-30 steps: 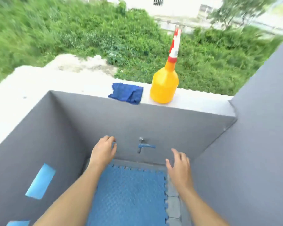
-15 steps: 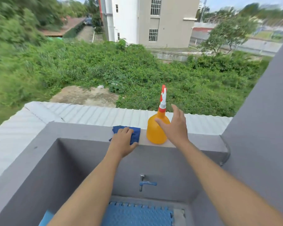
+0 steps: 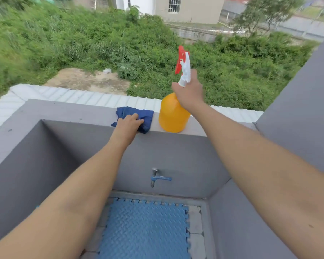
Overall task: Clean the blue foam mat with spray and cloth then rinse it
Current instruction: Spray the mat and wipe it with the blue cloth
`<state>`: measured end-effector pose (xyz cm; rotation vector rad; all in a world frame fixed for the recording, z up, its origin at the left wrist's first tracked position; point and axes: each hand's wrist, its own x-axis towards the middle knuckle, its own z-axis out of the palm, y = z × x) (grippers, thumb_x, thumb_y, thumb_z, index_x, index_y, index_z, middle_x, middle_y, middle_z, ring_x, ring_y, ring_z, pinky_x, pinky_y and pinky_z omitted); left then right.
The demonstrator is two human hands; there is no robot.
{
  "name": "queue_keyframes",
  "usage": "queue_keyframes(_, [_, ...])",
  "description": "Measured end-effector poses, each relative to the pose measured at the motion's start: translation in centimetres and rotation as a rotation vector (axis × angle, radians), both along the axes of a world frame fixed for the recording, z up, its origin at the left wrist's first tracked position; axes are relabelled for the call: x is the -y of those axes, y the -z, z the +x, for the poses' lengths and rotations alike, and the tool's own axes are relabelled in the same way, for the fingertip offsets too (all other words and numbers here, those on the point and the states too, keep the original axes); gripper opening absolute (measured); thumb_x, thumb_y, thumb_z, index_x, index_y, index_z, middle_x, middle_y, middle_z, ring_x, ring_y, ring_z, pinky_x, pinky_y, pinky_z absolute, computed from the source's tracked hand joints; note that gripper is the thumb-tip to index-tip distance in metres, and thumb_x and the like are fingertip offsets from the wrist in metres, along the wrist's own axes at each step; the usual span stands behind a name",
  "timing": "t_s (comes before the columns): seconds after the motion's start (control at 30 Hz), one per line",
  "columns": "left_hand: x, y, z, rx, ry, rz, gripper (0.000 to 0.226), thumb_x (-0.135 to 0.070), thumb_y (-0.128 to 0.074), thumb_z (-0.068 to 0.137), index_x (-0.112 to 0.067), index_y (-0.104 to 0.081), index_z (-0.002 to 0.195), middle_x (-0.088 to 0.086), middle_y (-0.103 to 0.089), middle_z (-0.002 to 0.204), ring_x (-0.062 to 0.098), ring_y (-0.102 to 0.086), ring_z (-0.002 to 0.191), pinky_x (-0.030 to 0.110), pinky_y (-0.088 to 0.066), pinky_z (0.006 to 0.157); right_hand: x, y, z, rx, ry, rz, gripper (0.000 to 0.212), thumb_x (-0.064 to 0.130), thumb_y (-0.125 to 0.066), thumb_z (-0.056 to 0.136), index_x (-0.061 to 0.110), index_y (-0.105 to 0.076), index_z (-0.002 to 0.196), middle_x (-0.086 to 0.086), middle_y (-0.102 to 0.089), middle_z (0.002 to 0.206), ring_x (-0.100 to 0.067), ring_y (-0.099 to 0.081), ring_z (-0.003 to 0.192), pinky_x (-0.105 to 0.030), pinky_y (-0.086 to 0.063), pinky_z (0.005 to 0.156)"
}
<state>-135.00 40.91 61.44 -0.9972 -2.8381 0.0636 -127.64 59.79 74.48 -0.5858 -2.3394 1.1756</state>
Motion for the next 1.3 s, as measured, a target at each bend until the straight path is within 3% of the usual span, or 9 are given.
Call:
queue_keyframes(0.13, [1.2,-2.4,2.2,0.167,-0.091,0.429,0.025,0.0,-0.039,0.094,-0.004,-0.057,0.111,0.016,-0.055,0.109,0.036,-0.051,0.099,0.042,-0.043,0.076,3.0,0.0,1.6,-0.062,0.069,-0.012,0.043,0.018,-0.053,0.087,0.021,-0.045,0.129,0.0,-0.053,0.078,-0.026,-0.047,0.071,-0.03,-0.031,0.053])
queue_keyframes(0.3, [4.5,-7.2,7.3,0.53,-0.367,0.773,0.036,-0.017,-0.03,0.096,-0.006,-0.048,0.124,0.022,-0.06,0.109,0.036,-0.059,0.079,0.038,-0.047,0.063,6.8,1.4,6.8,-0.165,0.142,-0.051,0.039,0.031,-0.05,0.095,0.024,-0.055,0.133,-0.003,-0.07,0.097,-0.027,-0.062,0.086,-0.036,-0.05,0.074])
queue_keyframes(0.43, [9.2,-8.7,11.4,0.726,-0.396,0.84,0.046,-0.055,-0.046,0.09,-0.022,-0.047,0.122,0.008,-0.065,0.099,0.026,-0.064,0.073,0.031,-0.049,0.058,9.4,2.9,12.3,-0.172,0.205,-0.127,0.035,0.046,-0.049,0.095,0.026,-0.059,0.122,-0.001,-0.071,0.078,-0.018,-0.069,0.071,-0.036,-0.055,0.069])
queue_keyframes(0.53, [12.4,-8.0,12.7,0.754,-0.345,0.717,0.054,-0.043,-0.068,0.083,-0.012,-0.05,0.124,0.007,-0.065,0.108,0.024,-0.064,0.095,0.037,-0.054,0.08,11.6,3.4,15.9,-0.171,0.169,-0.154,0.022,0.038,-0.05,0.099,0.021,-0.064,0.1,0.0,-0.068,0.063,-0.011,-0.061,0.049,-0.028,-0.052,0.055])
queue_keyframes(0.7, [16.9,-5.2,15.4,0.845,-0.408,0.7,0.045,-0.035,-0.075,0.079,-0.006,-0.058,0.109,0.011,-0.068,0.102,0.025,-0.066,0.091,0.037,-0.055,0.076,15.5,5.6,21.0,-0.025,0.191,-0.218,0.04,0.039,-0.056,0.095,0.003,-0.058,0.076,-0.024,-0.064,0.069,-0.009,-0.053,0.036,-0.019,-0.042,0.041])
queue_keyframes(0.97, [23.6,5.8,18.8,1.096,-0.657,0.848,0.054,-0.031,-0.083,0.072,0.001,-0.059,0.108,0.016,-0.068,0.102,0.031,-0.068,0.092,0.044,-0.057,0.082,22.6,13.4,27.7,0.089,0.142,-0.278,0.024,0.043,-0.071,0.085,0.031,-0.052,0.079,-0.013,-0.059,0.103,-0.025,-0.066,0.064,-0.01,-0.041,0.04])
queue_keyframes(1.07, [25.0,13.3,19.3,1.215,-0.74,0.824,0.056,-0.012,-0.084,0.068,0.001,-0.056,0.114,0.02,-0.066,0.11,0.034,-0.067,0.096,0.049,-0.055,0.086,23.2,20.9,29.3,0.191,0.143,-0.273,0.031,0.045,-0.061,0.091,0.015,-0.061,0.086,-0.015,-0.063,0.083,-0.009,-0.062,0.045,-0.013,-0.043,0.043])
queue_keyframes(1.17, [25.3,21.9,20.4,1.208,-0.823,0.935,0.049,-0.009,-0.08,0.075,0.0,-0.051,0.114,0.018,-0.064,0.106,0.033,-0.065,0.093,0.045,-0.056,0.081,23.4,29.9,29.9,0.243,0.146,-0.259,0.041,0.043,-0.055,0.095,0.005,-0.061,0.081,-0.012,-0.056,0.056,-0.01,-0.057,0.037,-0.018,-0.044,0.044])
queue_keyframes(1.3, [26.5,35.5,21.6,1.177,-0.912,1.121,0.039,-0.016,-0.065,0.089,0.004,-0.049,0.119,0.022,-0.062,0.114,0.034,-0.063,0.097,0.046,-0.053,0.086,24.1,44.4,31.1,0.311,0.053,-0.286,0.038,0.042,-0.056,0.095,0.008,-0.063,0.082,-0.022,-0.058,0.057,-0.018,-0.058,0.039,-0.024,-0.048,0.051])
